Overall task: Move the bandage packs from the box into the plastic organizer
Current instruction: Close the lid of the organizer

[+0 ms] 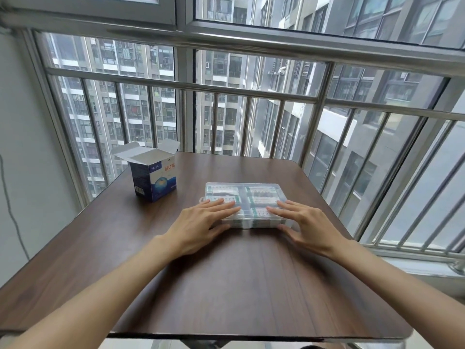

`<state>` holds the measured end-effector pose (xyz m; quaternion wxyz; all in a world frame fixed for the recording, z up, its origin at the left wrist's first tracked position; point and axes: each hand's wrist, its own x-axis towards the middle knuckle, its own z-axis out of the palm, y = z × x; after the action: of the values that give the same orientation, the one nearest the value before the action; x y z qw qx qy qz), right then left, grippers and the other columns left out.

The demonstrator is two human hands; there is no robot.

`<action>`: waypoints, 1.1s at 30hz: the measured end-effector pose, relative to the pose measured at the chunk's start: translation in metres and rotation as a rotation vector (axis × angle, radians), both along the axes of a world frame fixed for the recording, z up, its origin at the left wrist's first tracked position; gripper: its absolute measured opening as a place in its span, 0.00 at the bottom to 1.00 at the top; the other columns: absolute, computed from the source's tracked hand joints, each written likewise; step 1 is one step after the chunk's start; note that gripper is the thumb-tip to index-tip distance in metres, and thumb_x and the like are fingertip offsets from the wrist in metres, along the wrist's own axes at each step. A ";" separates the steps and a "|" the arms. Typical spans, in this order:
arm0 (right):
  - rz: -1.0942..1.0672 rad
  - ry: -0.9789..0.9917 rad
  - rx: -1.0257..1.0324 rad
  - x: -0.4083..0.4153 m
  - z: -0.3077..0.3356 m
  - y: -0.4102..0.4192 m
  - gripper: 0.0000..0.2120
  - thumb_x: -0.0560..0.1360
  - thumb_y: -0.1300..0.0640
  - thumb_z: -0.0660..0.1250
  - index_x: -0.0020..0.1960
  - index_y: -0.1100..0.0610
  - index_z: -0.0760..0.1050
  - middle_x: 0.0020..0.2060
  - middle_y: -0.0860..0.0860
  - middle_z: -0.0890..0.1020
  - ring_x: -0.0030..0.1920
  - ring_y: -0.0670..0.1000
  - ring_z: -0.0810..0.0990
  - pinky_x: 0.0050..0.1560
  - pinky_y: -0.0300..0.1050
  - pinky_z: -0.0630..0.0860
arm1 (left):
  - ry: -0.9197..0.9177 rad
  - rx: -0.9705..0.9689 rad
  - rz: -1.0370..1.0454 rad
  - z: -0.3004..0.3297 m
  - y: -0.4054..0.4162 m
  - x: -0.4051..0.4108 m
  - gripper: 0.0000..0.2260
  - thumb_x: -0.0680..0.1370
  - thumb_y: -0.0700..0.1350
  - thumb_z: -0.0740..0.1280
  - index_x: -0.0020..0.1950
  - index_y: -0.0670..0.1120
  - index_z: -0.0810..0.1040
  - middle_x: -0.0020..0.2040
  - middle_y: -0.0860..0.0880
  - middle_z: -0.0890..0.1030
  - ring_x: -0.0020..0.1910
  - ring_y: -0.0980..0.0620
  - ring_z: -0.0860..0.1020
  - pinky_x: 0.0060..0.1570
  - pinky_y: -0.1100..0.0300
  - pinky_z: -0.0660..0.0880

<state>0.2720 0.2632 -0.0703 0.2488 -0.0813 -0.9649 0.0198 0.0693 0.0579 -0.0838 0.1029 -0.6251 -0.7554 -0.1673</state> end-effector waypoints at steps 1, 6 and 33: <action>-0.001 0.004 0.004 -0.001 0.000 0.000 0.23 0.70 0.55 0.74 0.63 0.45 0.76 0.61 0.51 0.79 0.63 0.53 0.77 0.58 0.50 0.76 | -0.005 0.002 0.004 0.001 0.000 0.000 0.28 0.74 0.66 0.44 0.73 0.65 0.60 0.73 0.63 0.63 0.74 0.59 0.60 0.71 0.58 0.61; -0.021 0.010 0.032 -0.002 -0.001 -0.002 0.23 0.68 0.55 0.75 0.62 0.45 0.77 0.60 0.51 0.80 0.61 0.53 0.78 0.54 0.50 0.78 | -0.008 0.000 0.012 0.002 0.000 0.001 0.28 0.73 0.66 0.42 0.73 0.66 0.60 0.73 0.64 0.63 0.74 0.59 0.61 0.69 0.55 0.66; -0.195 -0.321 -0.543 -0.033 0.080 0.003 0.21 0.80 0.41 0.52 0.55 0.48 0.81 0.63 0.51 0.77 0.63 0.53 0.75 0.59 0.47 0.67 | -0.434 0.098 0.121 0.064 0.002 -0.007 0.13 0.80 0.52 0.62 0.64 0.57 0.74 0.66 0.54 0.74 0.66 0.54 0.68 0.67 0.49 0.66</action>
<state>0.2388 0.2658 0.0095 0.0637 -0.2389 -0.9389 0.2393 0.0625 0.0597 -0.0198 -0.0218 -0.5223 -0.7870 -0.3277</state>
